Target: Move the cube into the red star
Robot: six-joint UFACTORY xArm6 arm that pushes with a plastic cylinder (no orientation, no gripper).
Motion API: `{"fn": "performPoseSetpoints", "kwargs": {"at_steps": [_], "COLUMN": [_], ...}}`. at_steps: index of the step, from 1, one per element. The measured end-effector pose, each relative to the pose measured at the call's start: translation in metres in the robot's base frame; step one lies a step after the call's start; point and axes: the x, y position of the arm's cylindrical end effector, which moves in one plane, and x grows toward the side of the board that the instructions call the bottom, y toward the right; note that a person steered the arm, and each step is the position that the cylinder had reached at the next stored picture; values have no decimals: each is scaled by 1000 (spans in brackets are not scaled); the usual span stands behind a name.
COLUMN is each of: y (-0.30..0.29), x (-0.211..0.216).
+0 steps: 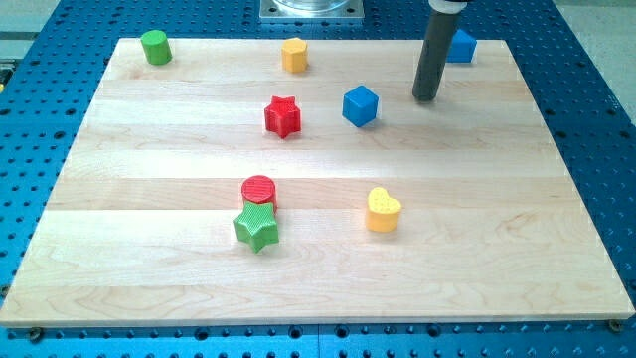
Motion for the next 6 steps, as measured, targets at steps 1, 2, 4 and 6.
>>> {"fn": "performPoseSetpoints", "kwargs": {"at_steps": [1,2,4,6], "y": [-48,-89,-157,-287], "x": [21,53,42,70]}}
